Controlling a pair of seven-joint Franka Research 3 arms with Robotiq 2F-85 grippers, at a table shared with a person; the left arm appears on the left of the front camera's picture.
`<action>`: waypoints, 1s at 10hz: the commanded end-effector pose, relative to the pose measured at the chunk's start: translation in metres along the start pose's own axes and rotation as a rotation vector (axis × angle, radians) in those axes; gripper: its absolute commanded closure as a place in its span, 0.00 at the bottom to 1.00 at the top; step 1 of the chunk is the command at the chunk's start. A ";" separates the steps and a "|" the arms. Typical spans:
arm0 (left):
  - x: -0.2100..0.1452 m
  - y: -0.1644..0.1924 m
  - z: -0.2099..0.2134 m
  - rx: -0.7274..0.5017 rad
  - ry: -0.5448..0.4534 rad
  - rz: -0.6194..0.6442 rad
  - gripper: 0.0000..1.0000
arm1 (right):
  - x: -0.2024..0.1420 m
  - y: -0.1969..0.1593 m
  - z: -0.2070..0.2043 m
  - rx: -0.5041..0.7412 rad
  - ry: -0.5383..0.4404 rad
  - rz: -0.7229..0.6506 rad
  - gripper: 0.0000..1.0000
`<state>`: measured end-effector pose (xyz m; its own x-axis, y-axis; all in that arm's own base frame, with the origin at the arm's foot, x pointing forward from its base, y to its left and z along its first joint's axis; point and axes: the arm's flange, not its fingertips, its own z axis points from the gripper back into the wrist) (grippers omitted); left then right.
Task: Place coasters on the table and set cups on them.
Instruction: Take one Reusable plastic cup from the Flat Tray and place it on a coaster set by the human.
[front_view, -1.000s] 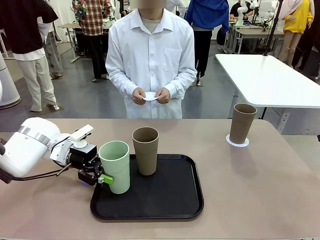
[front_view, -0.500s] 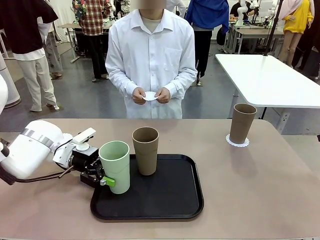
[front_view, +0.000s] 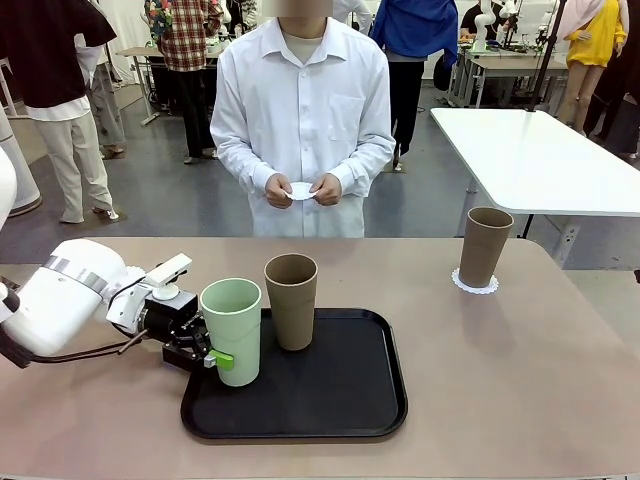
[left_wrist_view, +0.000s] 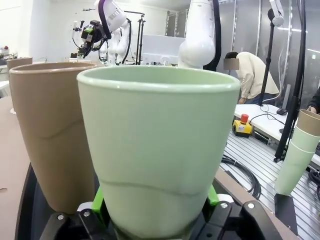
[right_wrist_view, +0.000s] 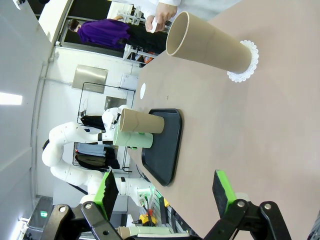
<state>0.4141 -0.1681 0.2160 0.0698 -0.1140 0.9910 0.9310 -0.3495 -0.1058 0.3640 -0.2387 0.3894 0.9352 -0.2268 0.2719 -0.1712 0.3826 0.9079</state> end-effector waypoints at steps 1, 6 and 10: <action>0.033 -0.020 0.014 0.022 0.011 -0.004 0.35 | 0.001 0.000 -0.001 0.001 -0.013 0.002 0.00; 0.175 -0.049 0.066 0.152 -0.005 0.007 0.35 | 0.001 0.000 -0.001 0.001 -0.013 0.002 0.00; 0.203 -0.052 0.072 0.149 -0.018 -0.022 0.35 | 0.001 0.000 -0.001 0.001 -0.013 0.002 0.00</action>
<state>0.4063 -0.1075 0.4368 0.0443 -0.0727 0.9964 0.9775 -0.2026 -0.0583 0.3641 -0.2387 0.3892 0.9353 -0.2269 0.2715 -0.1708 0.3825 0.9080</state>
